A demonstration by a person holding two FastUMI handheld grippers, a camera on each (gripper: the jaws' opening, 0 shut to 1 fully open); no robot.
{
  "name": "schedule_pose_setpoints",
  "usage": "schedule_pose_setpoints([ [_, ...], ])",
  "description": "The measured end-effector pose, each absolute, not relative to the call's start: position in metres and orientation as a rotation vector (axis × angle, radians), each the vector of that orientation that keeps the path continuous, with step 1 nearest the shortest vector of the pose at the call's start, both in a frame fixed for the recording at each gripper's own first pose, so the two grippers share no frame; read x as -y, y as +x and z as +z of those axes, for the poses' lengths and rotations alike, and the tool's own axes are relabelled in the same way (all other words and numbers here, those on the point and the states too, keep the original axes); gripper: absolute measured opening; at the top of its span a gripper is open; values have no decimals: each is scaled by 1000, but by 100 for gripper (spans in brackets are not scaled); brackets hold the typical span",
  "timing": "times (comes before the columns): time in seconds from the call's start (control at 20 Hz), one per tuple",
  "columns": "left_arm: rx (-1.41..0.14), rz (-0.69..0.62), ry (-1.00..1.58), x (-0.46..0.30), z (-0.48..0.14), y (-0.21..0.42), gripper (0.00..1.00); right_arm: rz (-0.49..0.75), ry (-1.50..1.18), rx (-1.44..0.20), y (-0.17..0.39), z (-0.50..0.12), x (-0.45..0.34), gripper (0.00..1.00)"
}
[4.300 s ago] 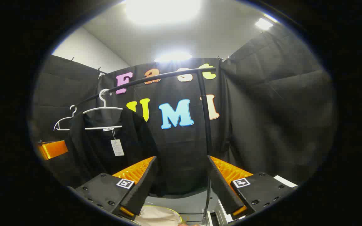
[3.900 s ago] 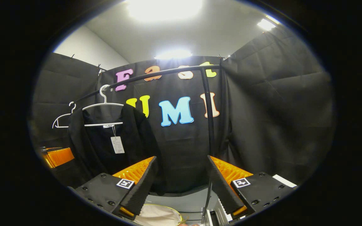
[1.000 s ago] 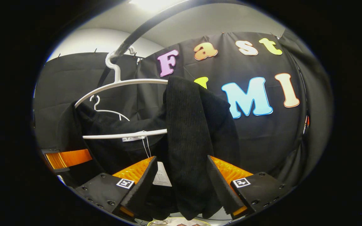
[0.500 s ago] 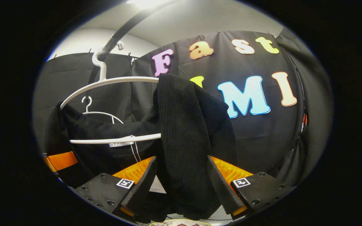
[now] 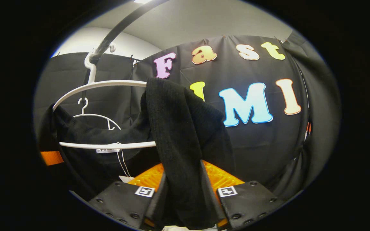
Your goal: Grasp the clothes on the hanger with both hands and then place them into the laundry hamper below.
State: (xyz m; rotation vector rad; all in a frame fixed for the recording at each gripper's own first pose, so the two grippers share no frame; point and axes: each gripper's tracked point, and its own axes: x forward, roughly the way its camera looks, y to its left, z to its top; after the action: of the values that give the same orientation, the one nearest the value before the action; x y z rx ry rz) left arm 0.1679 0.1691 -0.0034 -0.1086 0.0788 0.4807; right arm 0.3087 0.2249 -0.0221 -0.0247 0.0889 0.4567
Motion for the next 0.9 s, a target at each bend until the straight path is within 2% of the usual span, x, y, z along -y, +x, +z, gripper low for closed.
schedule_pose_setpoints([
  [0.15,-72,470,-112,-169,-1,166,5,517,51,-122,301,-23,-230,11],
  [0.35,-20,441,-93,-158,18,160,4,602,92,-147,304,-23,-232,0],
  [0.6,25,416,-121,-161,37,150,4,553,117,-101,299,-8,-214,0],
  [0.9,84,438,-163,-182,62,121,2,472,157,-75,318,7,-186,0],
])
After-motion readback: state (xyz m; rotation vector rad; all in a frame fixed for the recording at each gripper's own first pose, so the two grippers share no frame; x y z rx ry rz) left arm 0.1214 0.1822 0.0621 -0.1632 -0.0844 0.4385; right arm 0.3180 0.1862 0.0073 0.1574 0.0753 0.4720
